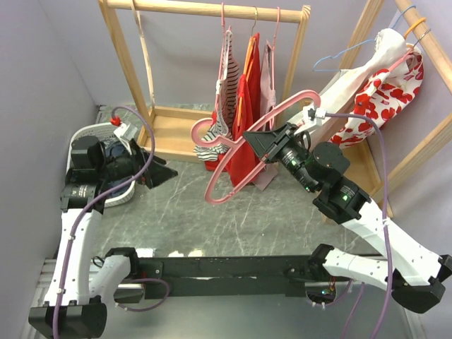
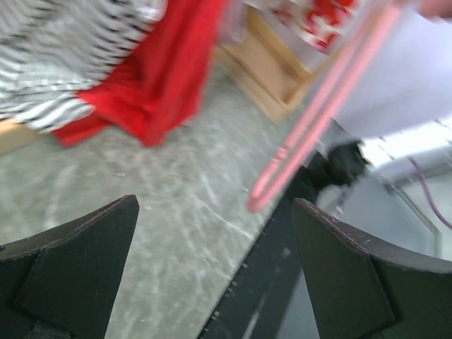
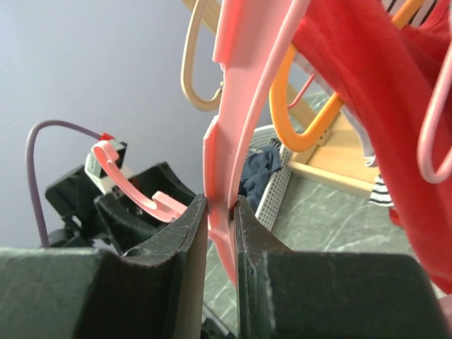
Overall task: Remove the tank top from the hanger
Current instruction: Place the hanger at the clothesline.
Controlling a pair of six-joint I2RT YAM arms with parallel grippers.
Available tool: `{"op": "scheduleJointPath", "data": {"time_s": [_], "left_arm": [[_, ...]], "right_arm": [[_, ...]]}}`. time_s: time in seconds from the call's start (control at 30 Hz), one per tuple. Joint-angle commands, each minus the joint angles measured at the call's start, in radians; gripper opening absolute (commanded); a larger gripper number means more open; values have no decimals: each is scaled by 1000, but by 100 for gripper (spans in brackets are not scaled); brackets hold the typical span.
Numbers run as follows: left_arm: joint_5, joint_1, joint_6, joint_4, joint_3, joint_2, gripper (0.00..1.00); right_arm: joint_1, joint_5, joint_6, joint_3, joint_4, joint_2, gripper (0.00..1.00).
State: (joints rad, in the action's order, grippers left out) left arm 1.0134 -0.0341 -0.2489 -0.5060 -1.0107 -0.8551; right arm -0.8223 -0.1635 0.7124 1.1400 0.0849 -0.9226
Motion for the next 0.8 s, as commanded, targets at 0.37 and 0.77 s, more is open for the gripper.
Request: {"op": "scheduleJointPath", "data": {"time_s": [0.37,0.77], "left_arm": [[-123,413,-190,409,18,-39,97],[-588,652,-203,555,76,-52,79]], "right_arm": [[17,110,99,56,-68,-78,2],[84,189,168,4,-117,-65,3]]}}
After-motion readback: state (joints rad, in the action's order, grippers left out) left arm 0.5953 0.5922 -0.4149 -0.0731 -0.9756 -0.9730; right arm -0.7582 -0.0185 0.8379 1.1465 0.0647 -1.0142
